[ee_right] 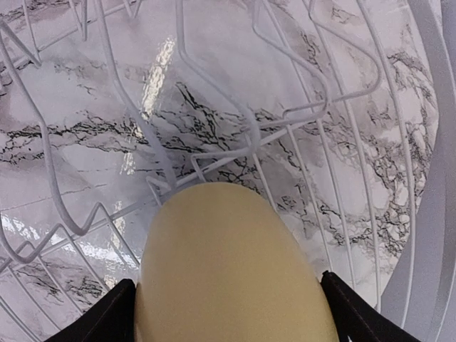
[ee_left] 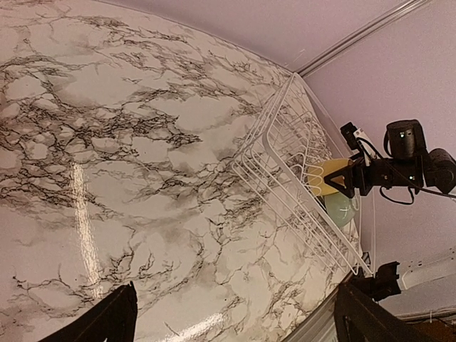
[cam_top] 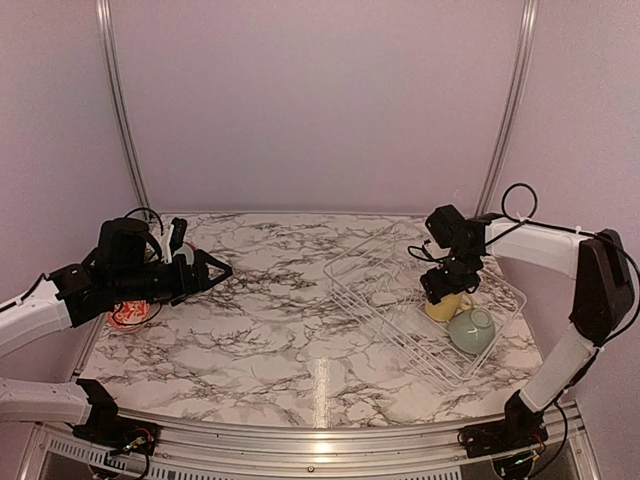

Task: Unload the mixed dishes from the dish rack
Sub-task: Grab the cup from the dish rack, then pass from the right arm to the left, then place the cup at the center of the board.

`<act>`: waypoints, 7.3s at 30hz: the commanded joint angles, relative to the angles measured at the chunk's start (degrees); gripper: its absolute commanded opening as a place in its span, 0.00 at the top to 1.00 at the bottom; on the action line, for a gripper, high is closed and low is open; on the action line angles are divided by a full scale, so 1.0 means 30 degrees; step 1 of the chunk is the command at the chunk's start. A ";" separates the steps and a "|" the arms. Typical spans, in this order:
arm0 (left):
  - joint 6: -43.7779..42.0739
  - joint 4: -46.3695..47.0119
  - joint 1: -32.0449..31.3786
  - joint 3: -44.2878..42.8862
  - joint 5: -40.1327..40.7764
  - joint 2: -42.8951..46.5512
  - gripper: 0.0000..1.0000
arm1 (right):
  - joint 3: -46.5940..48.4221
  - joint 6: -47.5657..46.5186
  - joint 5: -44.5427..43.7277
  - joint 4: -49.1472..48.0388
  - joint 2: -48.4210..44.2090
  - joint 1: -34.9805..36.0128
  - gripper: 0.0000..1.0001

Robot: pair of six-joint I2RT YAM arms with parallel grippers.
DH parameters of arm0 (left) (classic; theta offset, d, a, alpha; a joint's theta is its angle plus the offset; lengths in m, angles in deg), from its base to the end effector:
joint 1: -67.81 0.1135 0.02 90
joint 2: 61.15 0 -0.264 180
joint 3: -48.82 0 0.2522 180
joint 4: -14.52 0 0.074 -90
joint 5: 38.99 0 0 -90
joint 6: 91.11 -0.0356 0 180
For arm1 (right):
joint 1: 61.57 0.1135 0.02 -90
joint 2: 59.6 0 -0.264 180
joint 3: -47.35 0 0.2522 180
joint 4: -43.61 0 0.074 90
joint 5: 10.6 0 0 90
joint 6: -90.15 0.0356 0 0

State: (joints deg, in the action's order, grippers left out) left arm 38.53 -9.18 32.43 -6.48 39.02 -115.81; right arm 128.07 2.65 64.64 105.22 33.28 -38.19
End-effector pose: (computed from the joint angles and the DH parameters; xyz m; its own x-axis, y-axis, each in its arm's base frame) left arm 0.1748 -0.1332 0.2890 -0.7067 -0.2636 -0.6566 0.3524 0.6736 -0.6496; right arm 0.2882 0.1147 0.2199 -0.8944 -0.3407 -0.2899 -0.2796 0.9316 -0.2322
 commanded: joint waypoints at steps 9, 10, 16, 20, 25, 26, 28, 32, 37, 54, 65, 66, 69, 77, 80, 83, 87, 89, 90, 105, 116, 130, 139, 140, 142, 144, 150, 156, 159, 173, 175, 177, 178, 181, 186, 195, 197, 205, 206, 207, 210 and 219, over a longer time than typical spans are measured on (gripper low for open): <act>0.0281 -0.0224 -0.0182 -0.0815 -0.0227 -0.0385 0.01 | 0.0011 0.1050 -0.0295 -0.0191 -0.1591 0.0147 0.44; 0.0332 -0.0181 -0.0230 -0.0826 -0.0223 -0.0386 0.01 | -0.0031 0.1144 -0.0246 -0.0278 -0.1750 0.0147 0.47; 0.0484 -0.0224 -0.0475 -0.0977 -0.0156 -0.0445 0.01 | -0.0537 0.1622 -0.0375 -0.0668 -0.2916 0.0125 0.66; 0.0582 -0.0347 -0.0621 -0.0978 -0.0007 -0.0419 0.01 | -0.0709 0.1744 -0.0354 -0.0819 -0.3725 0.0147 0.74; 0.0754 -0.0409 -0.0847 -0.1018 0.0125 -0.0501 0.01 | -0.0945 0.1744 -0.0083 -0.0879 -0.4740 0.0144 0.89; 0.0761 -0.0409 -0.0902 -0.1049 0.0161 -0.0550 0.01 | -0.0960 0.1784 -0.0062 -0.0804 -0.4802 0.0143 0.91; 0.0817 -0.0408 -0.0991 -0.1138 0.0253 -0.0615 0.01 | -0.0922 0.1832 0.0032 -0.0604 -0.4924 0.0140 0.96; 0.0908 -0.0351 -0.1220 -0.1227 0.0434 -0.0855 0.01 | -0.0711 0.1832 0.0626 -0.0157 -0.5384 0.0147 1.00; 0.1015 -0.0296 -0.1542 -0.1292 0.0617 -0.1194 0.01 | -0.0230 0.2053 0.1001 0.0495 -0.6024 0.0146 1.00; 0.1951 0.0678 -0.1802 -0.0993 0.1036 -0.0995 0.01 | 0.2419 0.2539 0.6546 0.0245 -0.7699 -0.0120 1.00; 0.3400 0.3797 -0.1802 -0.0342 -0.0319 0.0349 0.01 | 0.3531 0.5447 1.5035 -0.6660 -0.6424 0.0384 1.00; 0.3600 0.4288 -0.1802 -0.0137 -0.0535 0.0479 0.01 | 0.3364 0.6012 1.5722 -0.7528 -0.6276 0.0444 1.00; 0.4497 0.6393 -0.1802 0.0475 -0.1566 0.0729 0.01 | 0.2860 0.7522 1.6836 -1.0063 -0.5884 0.1167 1.00; 0.6757 1.4351 -0.2121 0.1818 -0.3929 -0.0270 0.01 | 0.3232 1.0162 1.7740 -1.4851 -0.3391 0.5012 1.00; 0.7107 1.6108 -0.2406 0.1896 -0.4114 -0.0862 0.03 | 0.3445 1.1280 1.8332 -1.6727 -0.2307 0.6097 1.00; 0.7227 1.7257 -0.2790 0.1842 -0.4143 -0.1490 0.05 | 0.3686 1.2272 1.9044 -1.8327 -0.1153 0.7046 1.00; 0.7528 1.8196 -0.2925 0.1819 -0.4503 -0.2218 0.18 | 0.4344 1.2685 1.9440 -1.9068 -0.0011 0.7823 1.00; 0.7718 1.8603 -0.2943 0.1834 -0.4795 -0.2486 0.24 | 0.4445 1.2982 1.9585 -1.9501 0.0279 0.7962 1.00; 0.7758 1.8615 -0.2937 0.1824 -0.4837 -0.2560 0.26 | 0.4404 1.3223 1.9718 -1.9942 0.0415 0.7969 1.00; 0.5485 1.1894 -0.2935 0.1603 -0.2485 -0.0934 0.03 | 0.3865 1.2487 1.8936 -1.9815 -0.0381 0.7802 1.00; 0.7475 1.6899 -0.3034 0.2068 -0.4921 -0.2749 0.26 | 0.4012 1.2984 2.0078 -2.0520 0.0324 0.8039 1.00; 0.9235 2.0791 -0.3457 0.2065 -0.5503 -0.4404 0.66 | 0.3255 1.3711 2.0927 -2.1931 0.0455 0.8056 1.00; 0.9229 2.0522 -0.3501 0.2111 -0.5666 -0.4169 0.93 | 0.2431 1.4006 2.0887 -2.2821 0.0534 0.8034 1.00; 0.9104 2.0217 -0.3472 0.2052 -0.5616 -0.4048 0.97 | 0.2384 1.3977 2.0815 -2.2794 0.0559 0.8055 0.99; 0.8865 1.9601 -0.3489 0.2053 -0.5401 -0.3753 1.00 | 0.2266 1.3886 2.0772 -2.2807 0.0591 0.8047 0.97; 0.8643 1.8941 -0.3481 0.2083 -0.4944 -0.3428 1.00 | 0.2248 1.3774 2.0675 -2.2659 0.0682 0.8014 0.96; 0.8214 1.7441 -0.3472 0.2000 -0.4320 -0.2690 1.00 | 0.2142 1.3167 2.0136 -2.1765 0.0705 0.7816 0.61; 0.6537 1.2579 -0.3443 0.1149 -0.3121 -0.1589 1.00 | 0.2053 1.0210 1.7592 -1.7090 -0.0160 0.7054 0.07; 0.5311 0.7873 -0.3384 0.0092 -0.1636 -0.0933 1.00 | 0.1993 0.8487 1.5406 -1.4243 -0.0784 0.6733 0.02; 0.0625 -0.9902 -0.3325 -0.6298 0.7494 -0.3161 1.00 | 0.1368 0.6318 1.2022 -1.0948 -0.3083 0.5893 0.01; 0.0208 -1.0626 -0.3325 -0.6917 0.7974 -0.3982 1.00 | 0.1206 0.6336 1.1890 -1.1019 -0.3376 0.5890 0.01; -0.0189 -1.0985 -0.3310 -0.7277 0.8459 -0.4641 1.00 | 0.1094 0.6321 1.1770 -1.1009 -0.3596 0.5868 0.01; -0.0444 -1.1209 -0.3298 -0.7500 0.8755 -0.5027 1.00 | 0.1064 0.6304 1.1736 -1.0954 -0.3685 0.5861 0.02; -0.1148 -1.2547 -0.3253 -0.8586 1.0078 -0.6487 1.00 | 0.1086 0.6173 1.1513 -1.0620 -0.3905 0.5868 0.02; -0.2322 -1.4026 -0.2784 -1.0074 1.2110 -0.8670 1.00 | 0.1220 0.5810 1.0807 -0.9932 -0.4516 0.5835 0.02; -0.4392 -1.4576 -0.2094 -1.1386 1.1442 -1.2051 1.00 | 0.0718 0.5754 1.0272 -0.9778 -0.5474 0.5763 0.02; -0.4552 -1.4603 -0.1995 -1.1514 1.1675 -1.2561 1.00 | 0.0626 0.5798 1.0515 -0.9841 -0.5527 0.5693 0.02; -0.4886 -1.4553 -0.1731 -1.1582 1.1577 -1.3697 1.00 | 0.0541 0.5872 1.0459 -1.0037 -0.5532 0.5599 0.01; -0.4877 -1.4552 -0.1680 -1.1591 1.1686 -1.3815 1.00 | 0.0493 0.5889 1.0459 -1.0109 -0.5509 0.5597 0.01; -0.4887 -1.4510 -0.1636 -1.1584 1.1820 -1.3900 1.00 | 0.0454 0.5917 1.0484 -1.0146 -0.5466 0.5597 0.01; -0.5196 -1.4168 -0.1392 -1.1526 1.1644 -1.4066 1.00 | 0.0551 0.5890 1.0532 -1.0039 -0.5287 0.5580 0.01; -0.6076 -1.3050 -0.0655 -1.1456 0.9414 -1.4642 0.95 | 0.0565 0.5857 1.0369 -0.9989 -0.5198 0.5543 0.02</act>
State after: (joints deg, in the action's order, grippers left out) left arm 22.18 -49.96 29.70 -39.13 68.68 -158.63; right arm 129.74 20.81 96.68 75.02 17.39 -21.01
